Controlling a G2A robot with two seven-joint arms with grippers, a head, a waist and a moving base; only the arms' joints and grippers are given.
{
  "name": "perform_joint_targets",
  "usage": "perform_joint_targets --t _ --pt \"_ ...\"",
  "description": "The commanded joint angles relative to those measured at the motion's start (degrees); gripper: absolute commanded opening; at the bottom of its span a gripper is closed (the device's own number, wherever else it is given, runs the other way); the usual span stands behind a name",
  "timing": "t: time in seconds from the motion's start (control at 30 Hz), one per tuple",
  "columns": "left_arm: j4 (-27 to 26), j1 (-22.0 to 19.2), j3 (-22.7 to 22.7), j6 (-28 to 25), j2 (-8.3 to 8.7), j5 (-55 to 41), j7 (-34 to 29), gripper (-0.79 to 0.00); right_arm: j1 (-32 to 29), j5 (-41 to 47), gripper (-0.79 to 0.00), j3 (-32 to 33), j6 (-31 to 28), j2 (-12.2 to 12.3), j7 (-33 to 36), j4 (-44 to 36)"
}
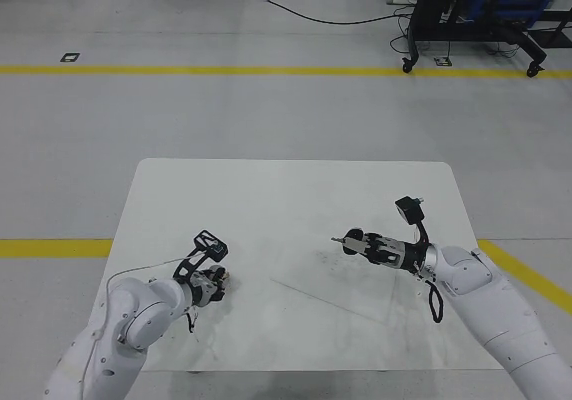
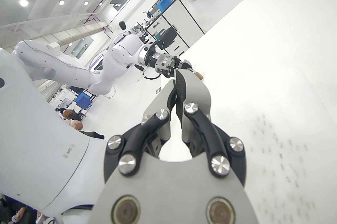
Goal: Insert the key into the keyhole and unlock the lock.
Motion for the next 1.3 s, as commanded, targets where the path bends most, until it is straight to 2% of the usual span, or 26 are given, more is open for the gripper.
perform_joint_targets --t 0.0,0.33,0.43,0.53,0.57,0.6,0.67,0.7,0.77,1.03,1.1,1.17,1.27 --pt "0.0 0.0 0.0 0.0 0.04 0.2 0.0 -0.785 0.0 0.0 -0.785 0.0 0.0 0.0 0.0 0.0" --pt "0.5 0.2 -0.3 0.6 0.16 1.0 1.8 -0.785 0.0 0.0 -0.785 0.0 0.0 0.0 0.0 0.0" --pt "1.0 0.1 -0.5 0.5 0.08 0.3 5.0 -0.785 0.0 0.0 -0.785 0.0 0.0 0.0 0.0 0.0" --pt "0.9 0.2 -2.1 -1.8 -0.19 -6.6 14.3 -0.785 0.0 0.0 -0.785 0.0 0.0 0.0 0.0 0.0" --pt "1.4 0.7 -3.6 -4.5 -0.31 -11.9 19.9 -0.785 0.0 0.0 -0.785 0.0 0.0 0.0 0.0 0.0" --pt "2.0 1.0 -4.3 -6.5 -0.35 -15.0 22.6 -0.785 0.0 0.0 -0.785 0.0 0.0 0.0 0.0 0.0" --pt "4.5 1.4 -6.4 -15.7 -0.38 -24.6 29.6 -0.785 0.0 0.0 -0.785 0.0 0.0 0.0 0.0 0.0" --pt "6.0 1.3 -6.4 -20.3 -0.34 -27.9 30.4 -0.785 0.0 0.0 -0.785 0.0 0.0 0.0 0.0 0.0" --pt "8.8 -0.3 -5.1 -27.3 -0.11 -32.2 26.6 -0.785 0.0 0.0 -0.785 0.0 0.0 0.0 0.0 0.0" --pt "9.0 -0.6 -4.5 -28.5 -0.19 -34.5 27.1 -0.785 0.0 0.0 -0.785 0.0 0.0 0.0 0.0 0.0" --pt "12.0 -1.4 -1.7 -32.0 -0.49 -44.5 27.5 -0.785 0.0 0.0 -0.785 0.0 0.0 0.0 0.0 0.0" --pt "17.9 -5.7 2.0 -33.0 -0.88 -56.2 24.1 -0.785 -0.2 2.4 -0.785 -2.3 0.0 -0.5 -0.2 -2.5" --pt "25.5 -11.9 7.8 -32.9 -1.69 -74.7 17.0 -0.785 2.6 4.7 -0.785 -6.1 2.0 -1.7 0.0 -1.2"
